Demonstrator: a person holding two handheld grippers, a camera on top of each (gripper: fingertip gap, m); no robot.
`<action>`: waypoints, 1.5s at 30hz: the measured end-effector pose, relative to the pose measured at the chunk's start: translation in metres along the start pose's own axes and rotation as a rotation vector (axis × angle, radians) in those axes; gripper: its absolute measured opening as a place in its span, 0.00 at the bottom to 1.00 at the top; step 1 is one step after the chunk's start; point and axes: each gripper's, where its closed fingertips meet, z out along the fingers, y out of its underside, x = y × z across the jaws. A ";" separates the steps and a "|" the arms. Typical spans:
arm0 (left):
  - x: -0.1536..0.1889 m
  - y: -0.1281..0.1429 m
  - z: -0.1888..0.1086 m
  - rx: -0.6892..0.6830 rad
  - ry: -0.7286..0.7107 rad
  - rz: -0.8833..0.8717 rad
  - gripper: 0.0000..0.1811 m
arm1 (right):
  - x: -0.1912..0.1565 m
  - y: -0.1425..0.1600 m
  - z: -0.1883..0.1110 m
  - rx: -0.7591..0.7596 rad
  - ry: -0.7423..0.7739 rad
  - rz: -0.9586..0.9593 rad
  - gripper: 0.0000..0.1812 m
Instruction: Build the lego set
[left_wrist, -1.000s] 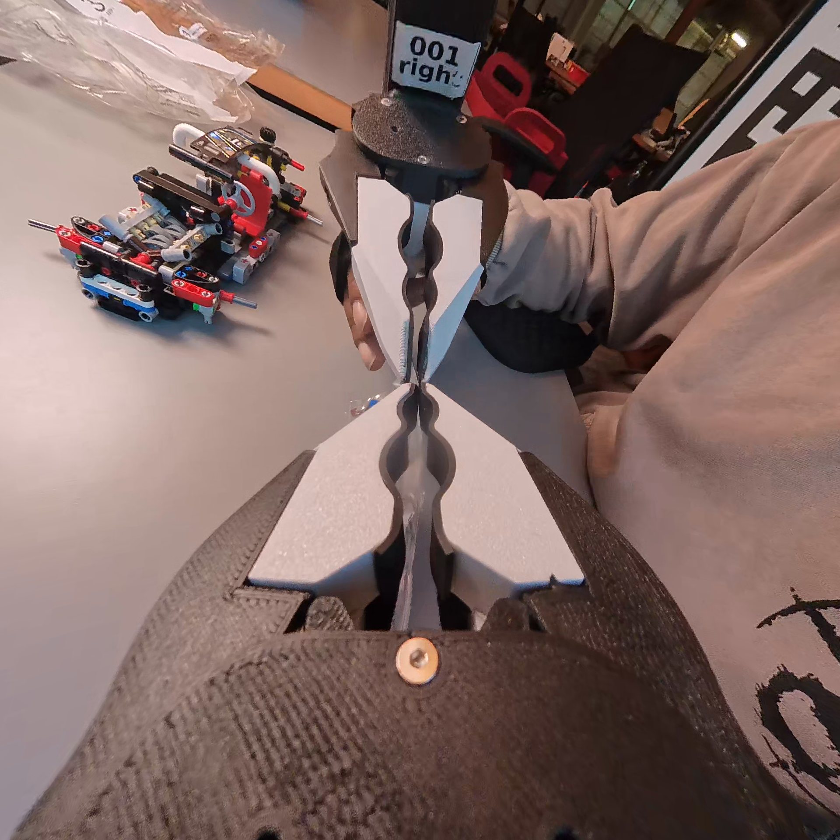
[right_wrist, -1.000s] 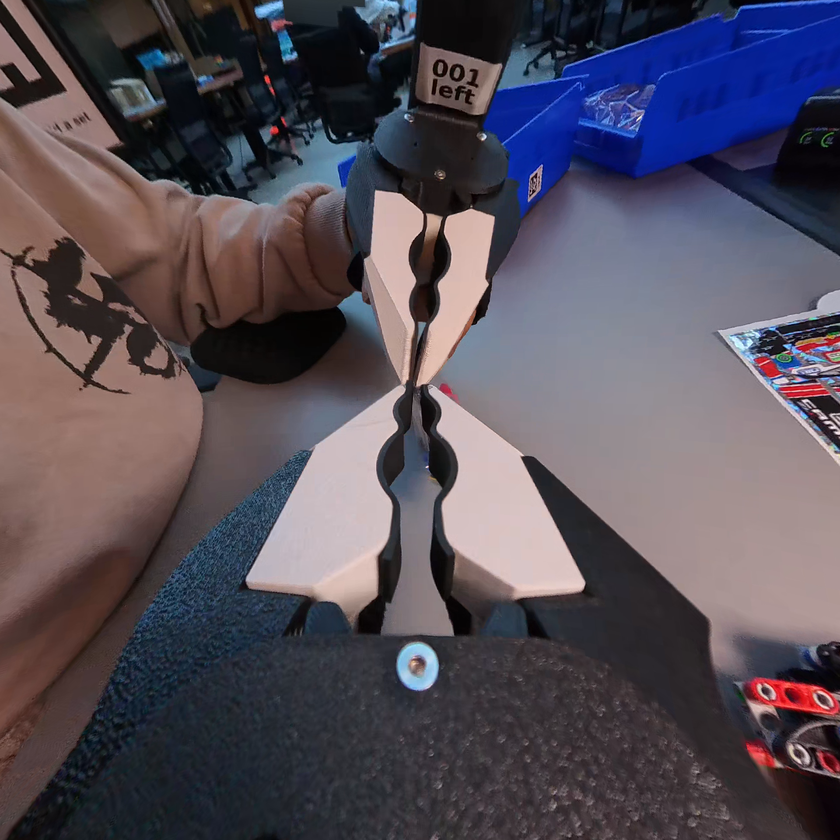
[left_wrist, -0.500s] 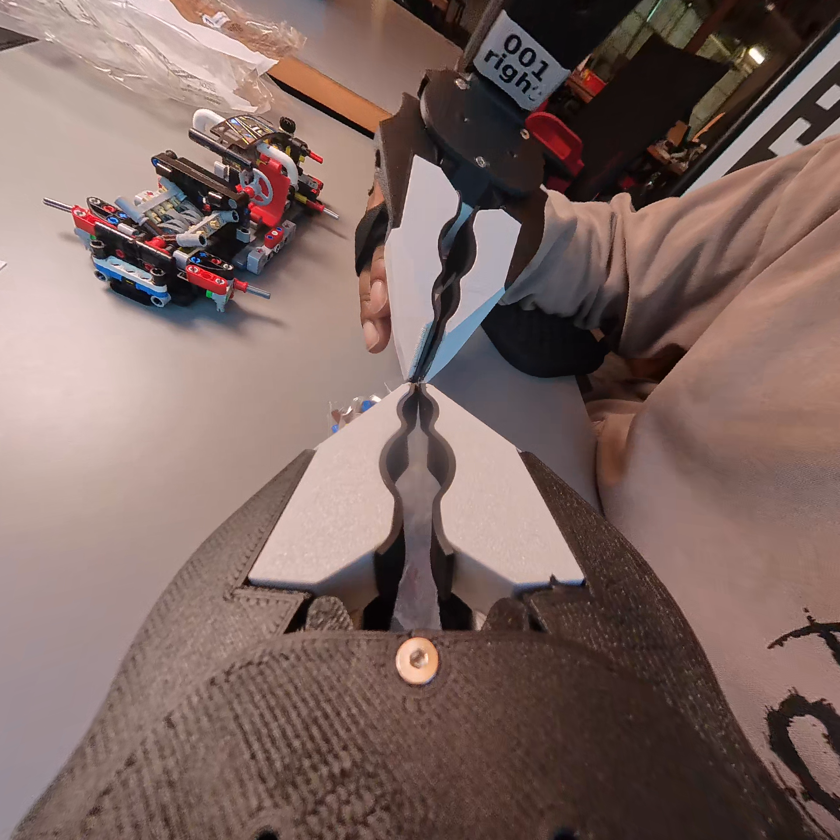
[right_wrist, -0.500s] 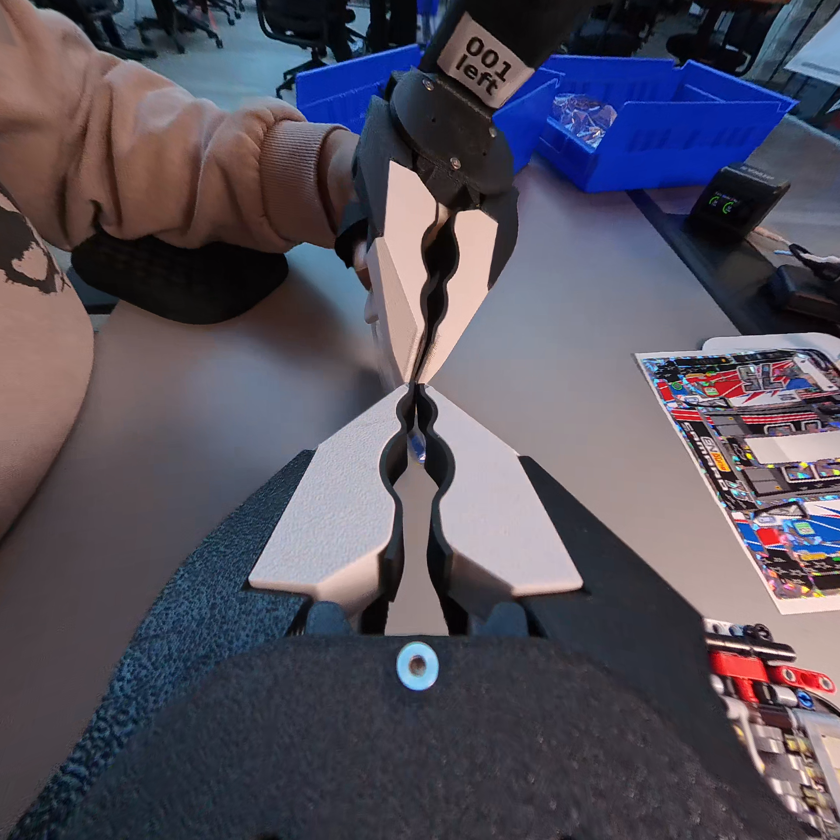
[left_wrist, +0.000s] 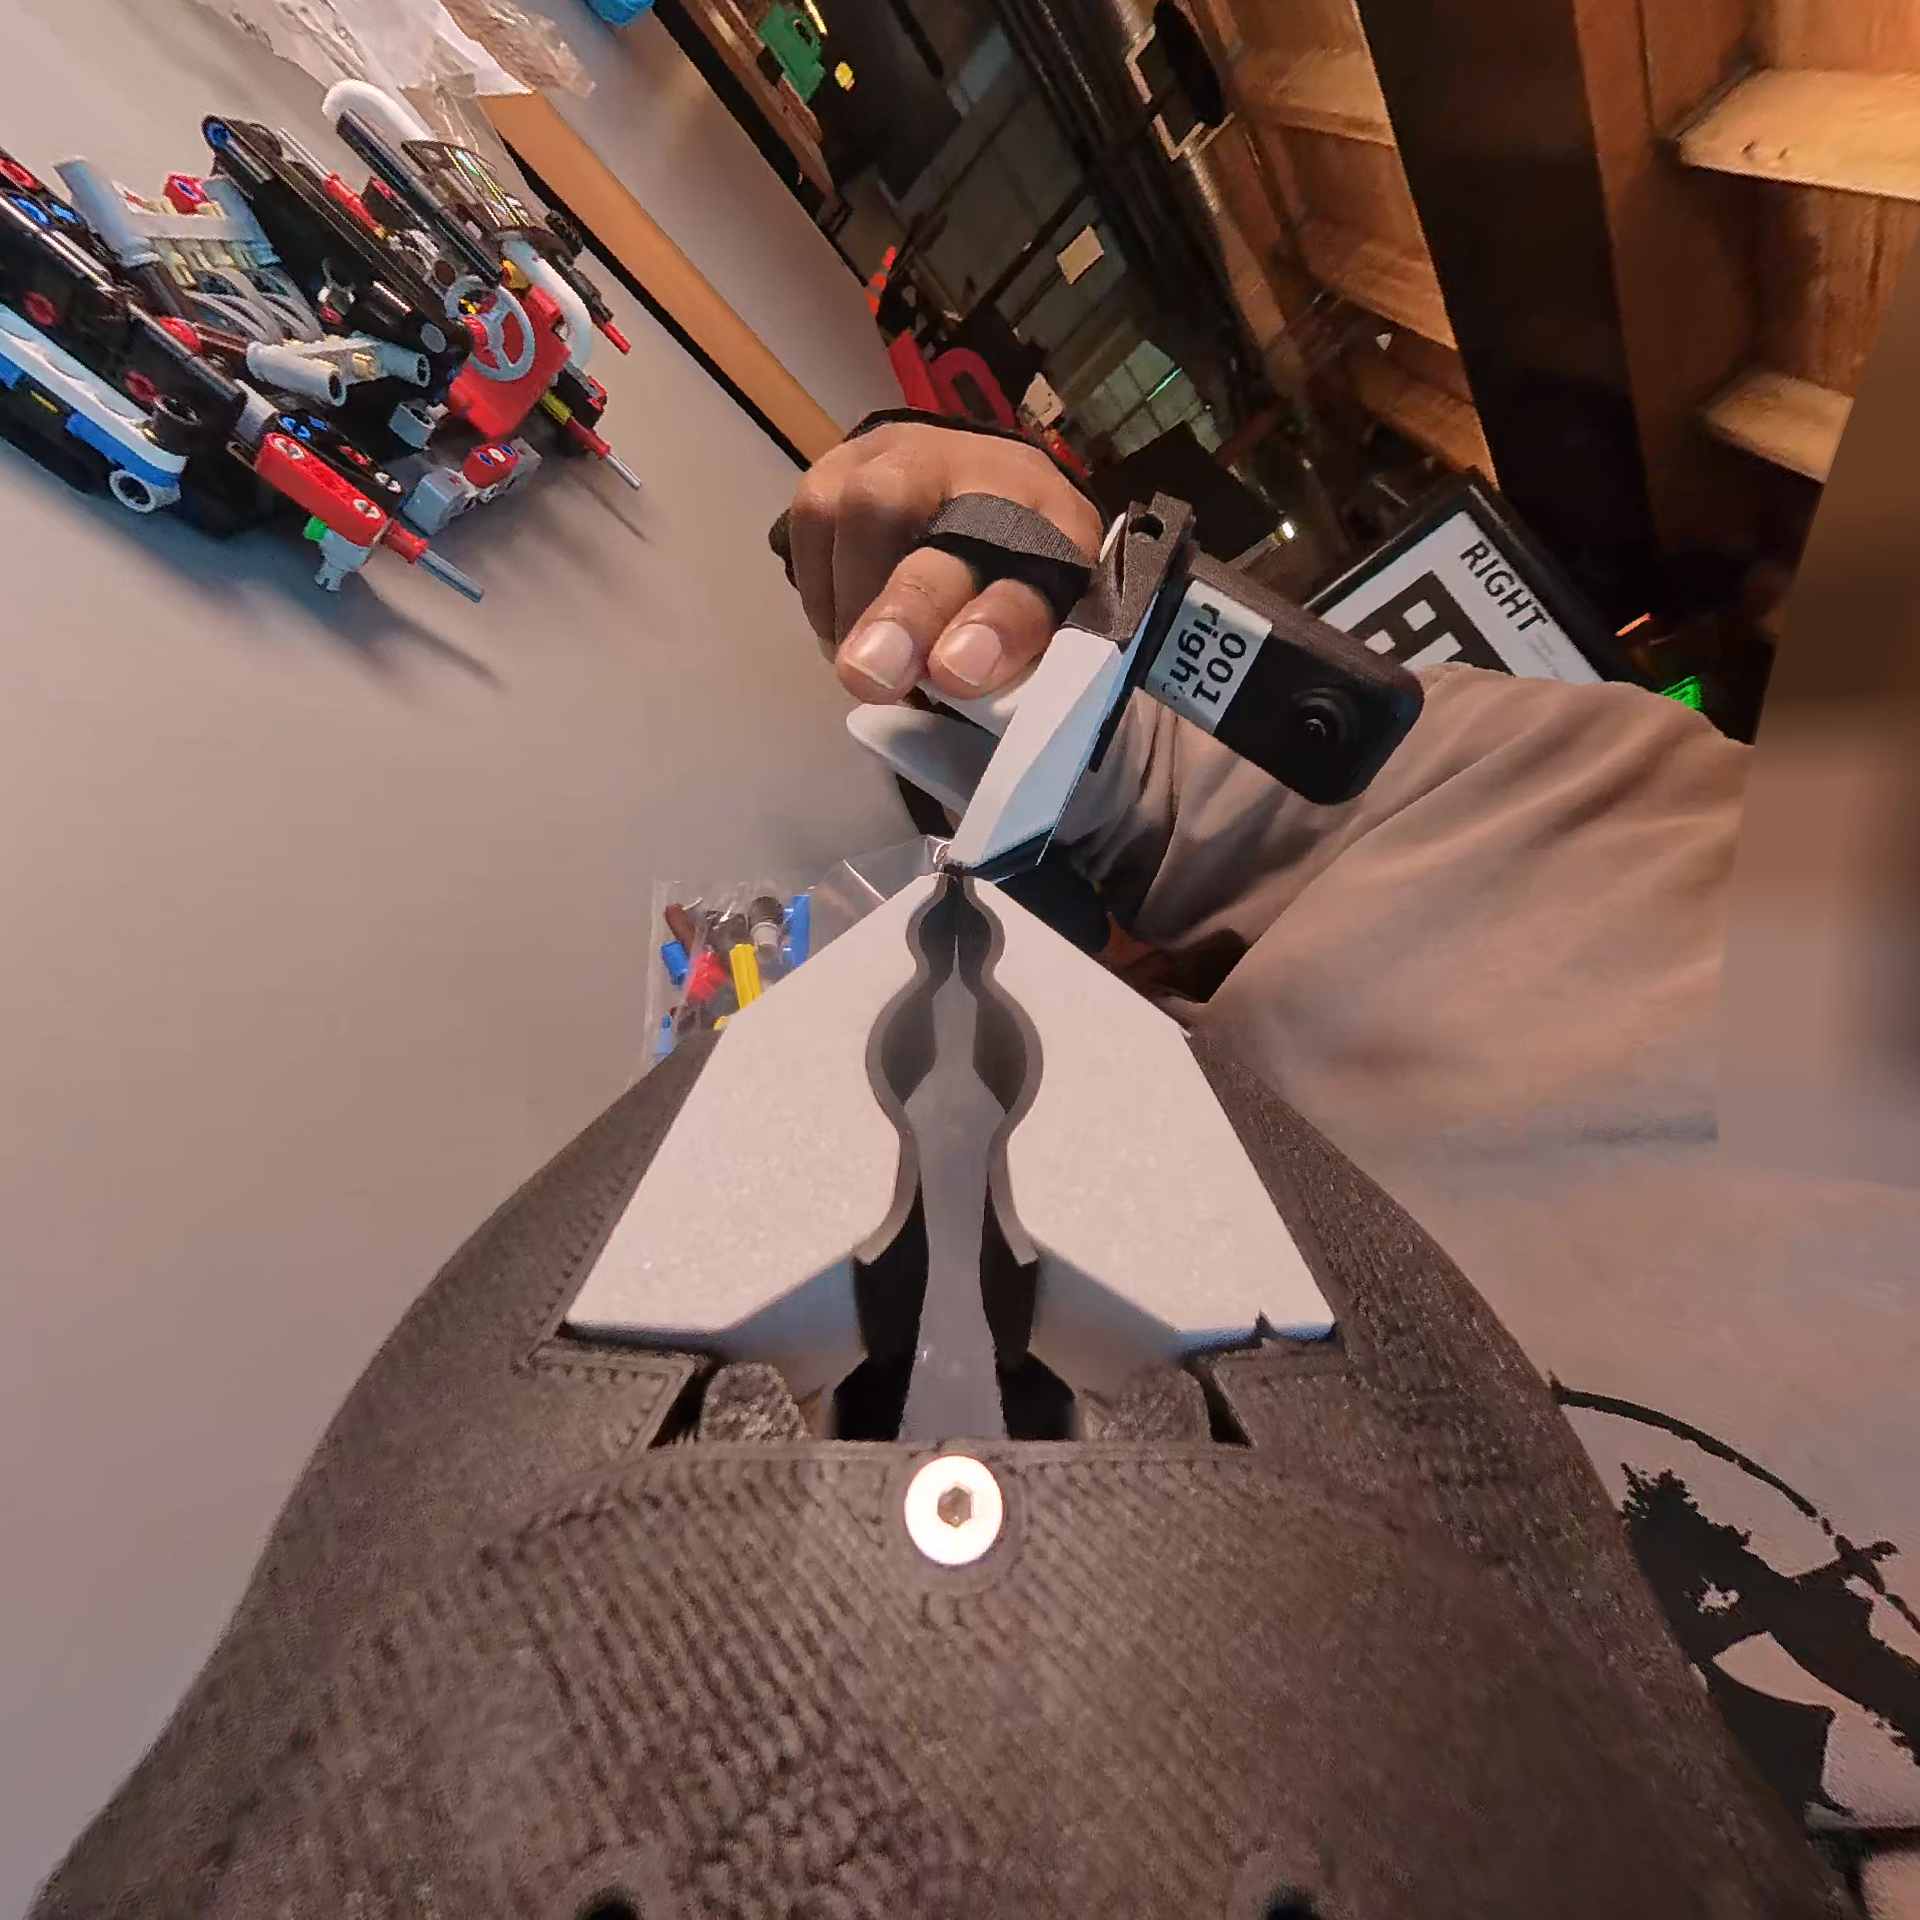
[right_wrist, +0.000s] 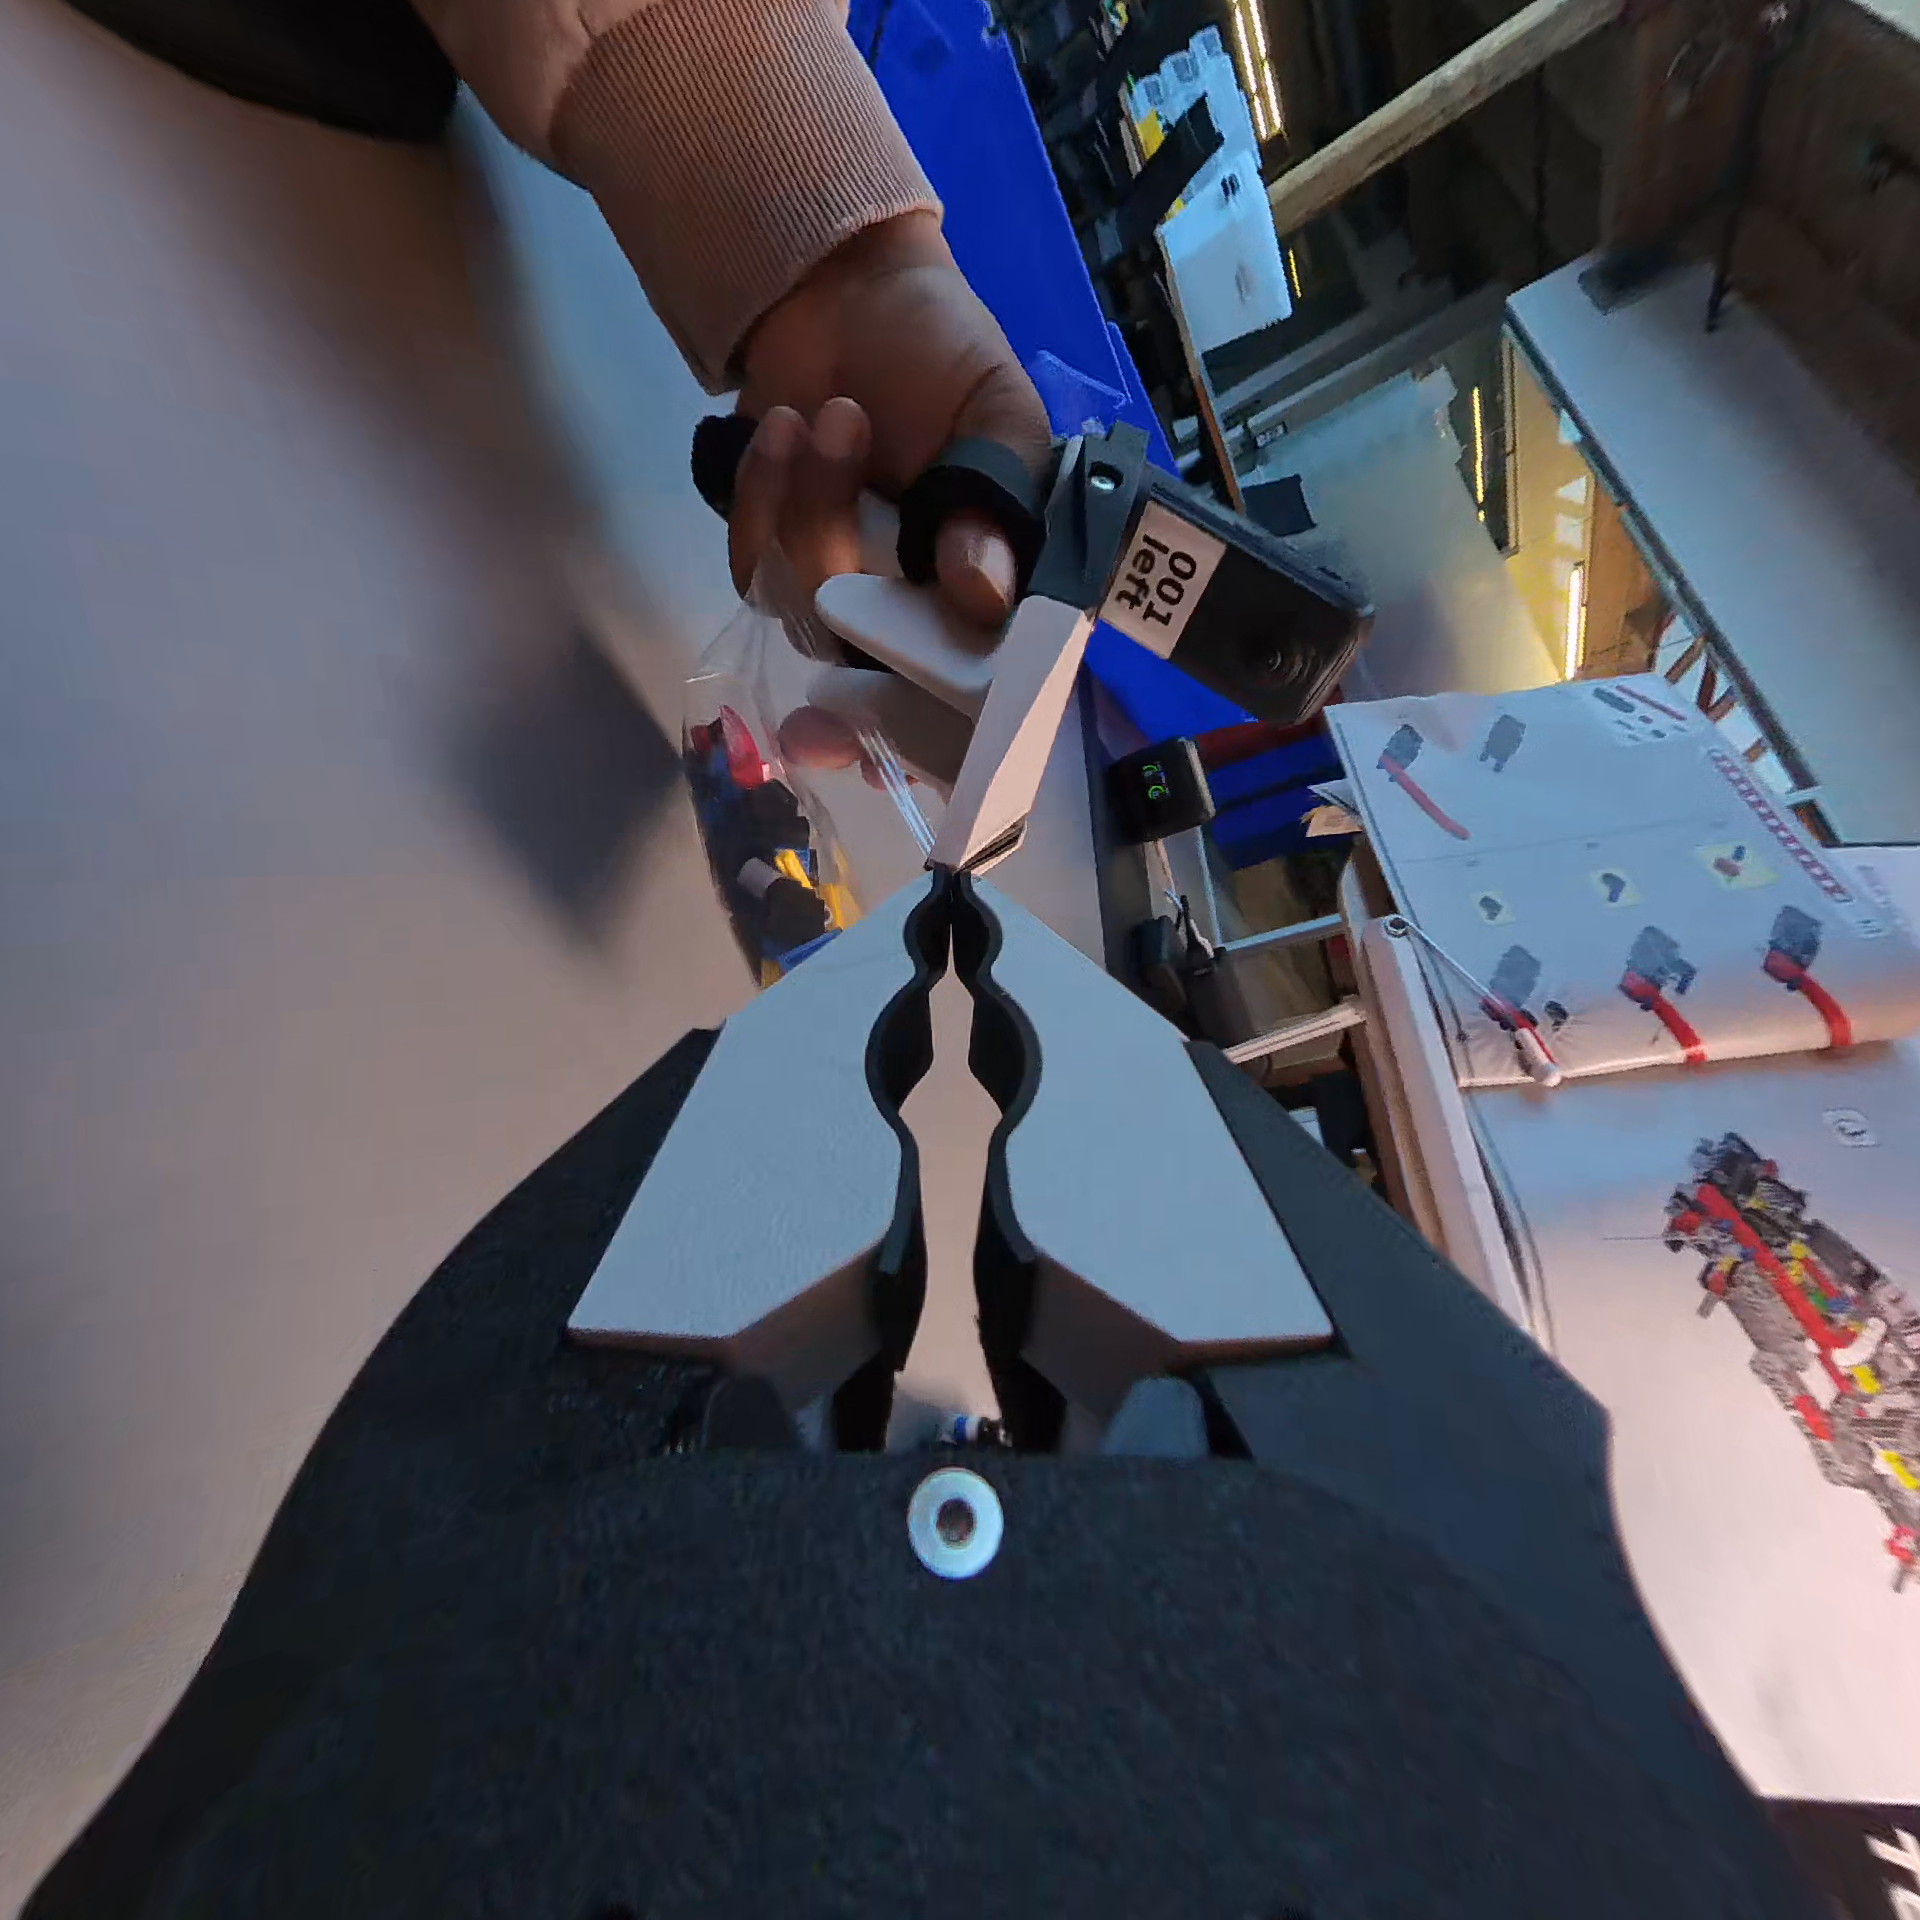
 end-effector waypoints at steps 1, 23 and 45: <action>0.000 0.000 0.000 0.007 0.010 -0.016 0.00 | 0.000 0.000 0.000 -0.011 0.009 -0.035 0.00; 0.013 -0.006 -0.001 -0.114 -0.315 0.452 0.02 | 0.012 -0.014 -0.007 0.072 -0.179 0.734 0.00; 0.031 -0.005 0.011 0.034 -0.196 0.570 0.00 | 0.009 -0.025 -0.022 0.276 -0.458 1.317 0.00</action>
